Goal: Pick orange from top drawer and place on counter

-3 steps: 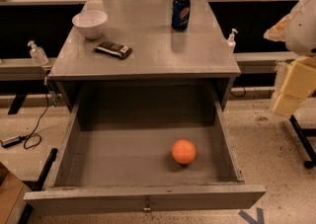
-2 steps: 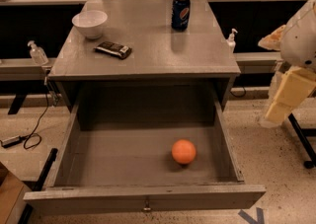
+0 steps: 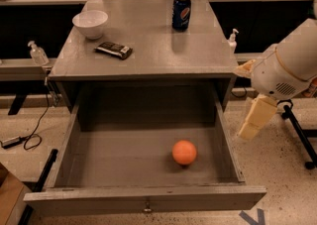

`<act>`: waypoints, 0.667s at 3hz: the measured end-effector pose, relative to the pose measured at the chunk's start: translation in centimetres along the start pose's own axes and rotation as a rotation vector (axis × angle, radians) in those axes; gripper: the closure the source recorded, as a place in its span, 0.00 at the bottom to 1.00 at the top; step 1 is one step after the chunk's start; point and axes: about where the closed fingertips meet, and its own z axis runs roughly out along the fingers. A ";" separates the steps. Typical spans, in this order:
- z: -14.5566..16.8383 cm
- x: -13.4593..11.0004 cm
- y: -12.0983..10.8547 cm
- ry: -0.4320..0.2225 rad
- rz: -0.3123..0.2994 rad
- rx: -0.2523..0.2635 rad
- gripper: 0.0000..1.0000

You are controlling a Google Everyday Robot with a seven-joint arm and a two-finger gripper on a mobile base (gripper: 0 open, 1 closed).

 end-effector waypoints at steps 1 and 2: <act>0.9 -0.5 0.6 0.008 -0.001 -0.018 0.00; 5.3 -1.8 1.6 -0.055 -0.006 -0.060 0.00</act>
Offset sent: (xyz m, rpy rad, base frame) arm 0.0035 0.0594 -0.0648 0.1220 0.0413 0.0602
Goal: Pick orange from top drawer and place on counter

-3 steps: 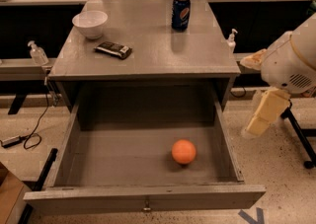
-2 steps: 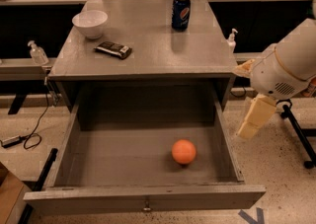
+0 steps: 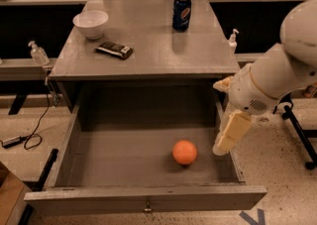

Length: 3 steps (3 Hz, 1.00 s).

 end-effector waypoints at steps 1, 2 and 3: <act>3.1 -0.2 -0.1 -0.031 0.007 -0.015 0.00; 7.0 0.1 -0.5 -0.059 0.031 -0.042 0.00; 10.2 1.0 -1.0 -0.102 0.046 -0.057 0.00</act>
Offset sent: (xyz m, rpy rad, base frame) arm 0.0325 0.0387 -0.1083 0.1165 0.0754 -0.0179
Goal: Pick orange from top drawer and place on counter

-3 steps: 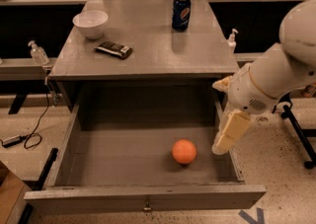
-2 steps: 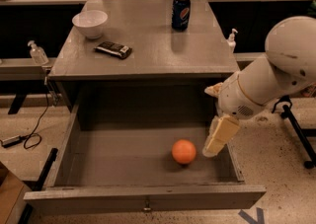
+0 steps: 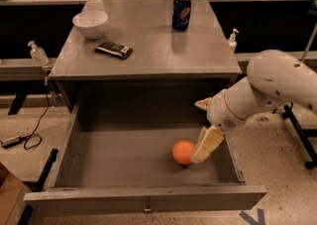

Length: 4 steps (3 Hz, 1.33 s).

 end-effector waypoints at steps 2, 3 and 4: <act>0.4 0.0 0.7 0.027 -0.002 0.016 0.00; 2.2 0.5 0.4 0.012 0.008 0.042 0.00; 4.7 1.7 -0.4 -0.002 0.032 0.052 0.00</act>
Offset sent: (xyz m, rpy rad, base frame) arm -0.0093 -0.0001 0.0096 -0.0737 -0.0290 -0.0223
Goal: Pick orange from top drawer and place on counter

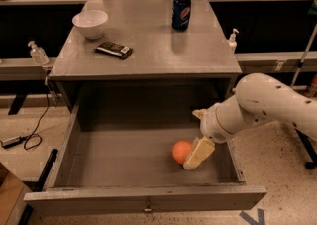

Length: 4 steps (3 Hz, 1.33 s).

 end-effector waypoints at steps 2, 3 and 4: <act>5.0 3.1 -0.4 -0.017 0.087 -0.042 0.18; 6.4 4.5 0.1 -0.025 0.140 -0.063 0.42; 6.0 3.1 0.8 -0.056 0.132 -0.059 0.73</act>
Offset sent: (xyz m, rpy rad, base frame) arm 0.0084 -0.0073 -0.0963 0.0666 0.1384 -0.0913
